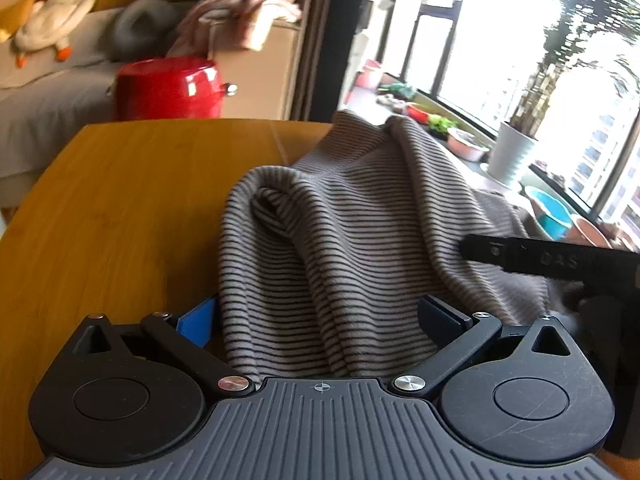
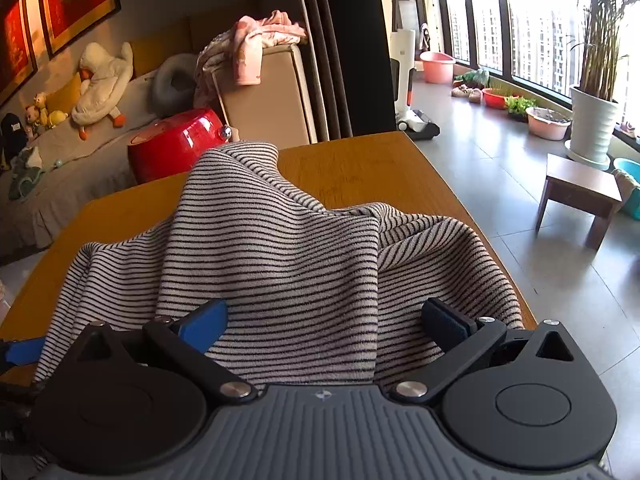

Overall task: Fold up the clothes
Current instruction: 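Move both tools down onto the striped sweater's edge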

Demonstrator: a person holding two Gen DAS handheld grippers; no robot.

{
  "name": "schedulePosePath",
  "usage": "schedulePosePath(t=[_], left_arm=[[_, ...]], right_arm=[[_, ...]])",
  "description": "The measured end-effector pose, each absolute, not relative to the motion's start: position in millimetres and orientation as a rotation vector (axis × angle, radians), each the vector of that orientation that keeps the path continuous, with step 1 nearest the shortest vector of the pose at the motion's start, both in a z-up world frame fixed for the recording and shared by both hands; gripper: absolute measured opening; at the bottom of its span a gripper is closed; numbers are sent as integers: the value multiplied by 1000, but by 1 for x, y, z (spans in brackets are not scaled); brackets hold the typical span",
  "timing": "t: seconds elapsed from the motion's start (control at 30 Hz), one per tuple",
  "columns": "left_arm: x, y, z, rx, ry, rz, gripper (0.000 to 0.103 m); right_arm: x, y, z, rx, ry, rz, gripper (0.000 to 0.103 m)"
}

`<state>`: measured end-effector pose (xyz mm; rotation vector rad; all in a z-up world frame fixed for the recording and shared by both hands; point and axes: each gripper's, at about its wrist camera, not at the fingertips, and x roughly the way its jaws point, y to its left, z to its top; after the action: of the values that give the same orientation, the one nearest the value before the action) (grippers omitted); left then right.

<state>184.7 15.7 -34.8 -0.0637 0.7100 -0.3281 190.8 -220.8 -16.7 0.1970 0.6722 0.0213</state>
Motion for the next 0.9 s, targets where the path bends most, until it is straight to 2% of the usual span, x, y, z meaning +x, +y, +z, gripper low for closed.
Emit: schedulePosePath(t=[0.2,0.37,0.73,0.9], left_arm=[[177,14,-35,-40,708,-335,103],[160,26,-35,-19,717,-312,103],[65,79,-26,-61,757,-299,103],[61,95,-18,-152,775,-303,103]], right_arm=[[189,-229,-16,267,668,27,103],[175,-205,-16,206,690,43,103],[84,-157,-14,112,698,196,103],[60,-157,-7,110,718,212,103]])
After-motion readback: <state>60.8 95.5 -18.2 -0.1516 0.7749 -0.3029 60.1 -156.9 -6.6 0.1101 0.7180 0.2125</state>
